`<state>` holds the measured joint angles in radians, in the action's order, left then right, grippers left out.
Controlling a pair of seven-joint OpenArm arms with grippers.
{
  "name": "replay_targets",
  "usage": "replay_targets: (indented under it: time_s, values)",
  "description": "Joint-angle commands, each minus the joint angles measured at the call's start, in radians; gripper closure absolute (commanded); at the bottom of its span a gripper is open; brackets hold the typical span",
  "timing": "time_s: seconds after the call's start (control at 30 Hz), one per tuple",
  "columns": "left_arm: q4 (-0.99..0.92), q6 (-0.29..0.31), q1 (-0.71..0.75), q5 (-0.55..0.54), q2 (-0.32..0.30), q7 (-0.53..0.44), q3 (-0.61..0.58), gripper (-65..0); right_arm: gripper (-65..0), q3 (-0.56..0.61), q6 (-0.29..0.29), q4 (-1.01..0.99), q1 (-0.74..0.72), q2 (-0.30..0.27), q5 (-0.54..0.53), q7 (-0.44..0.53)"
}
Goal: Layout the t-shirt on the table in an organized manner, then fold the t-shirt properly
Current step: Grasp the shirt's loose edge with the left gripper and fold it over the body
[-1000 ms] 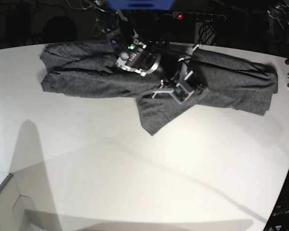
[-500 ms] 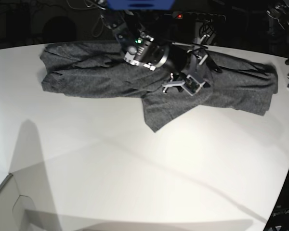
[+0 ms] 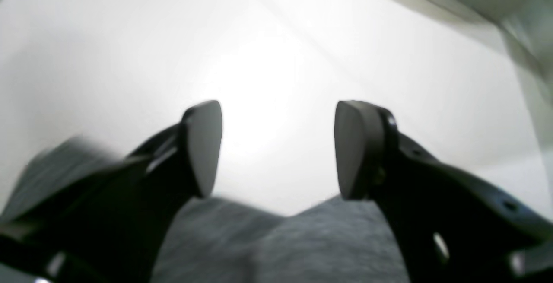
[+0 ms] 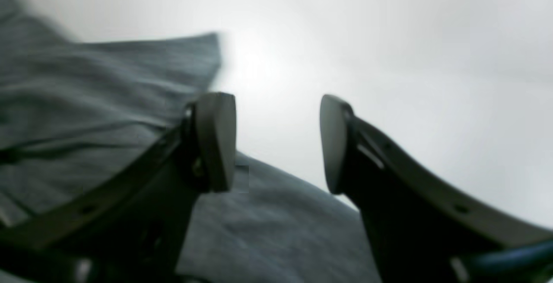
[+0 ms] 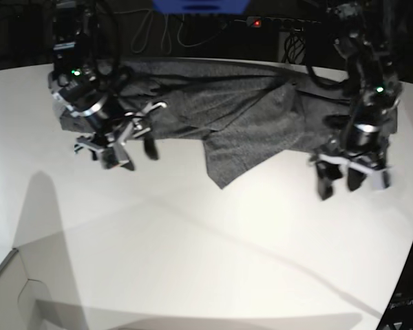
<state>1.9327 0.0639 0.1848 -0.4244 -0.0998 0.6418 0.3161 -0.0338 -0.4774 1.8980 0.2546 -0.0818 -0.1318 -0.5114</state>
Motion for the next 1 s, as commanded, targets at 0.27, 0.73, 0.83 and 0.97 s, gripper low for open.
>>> replay_targets:
  time_s: [0.27,0.73,0.83,0.97]
  values:
    - [-0.123,0.006,-0.049,0.258,0.074,-0.015,-0.410,-39.4,-31.9,-0.170,-0.010,0.021,0.010,0.004,-0.013,0.023]
    - [-0.358,0.003,-0.123,0.318,0.150,-0.015,-0.486,-39.3,-31.9,-0.177,-0.010,0.021,0.028,0.004,-0.013,0.023]
    - [-0.402,0.004,-0.152,0.318,0.151,-0.015,-0.493,-39.3,-31.9,-0.177,-0.011,0.021,0.039,0.004,-0.013,0.024]
    - [-0.457,0.003,-0.170,0.318,0.150,-0.015,-0.541,-39.3,-31.9,-0.180,-0.011,0.021,0.039,0.004,-0.013,0.023]
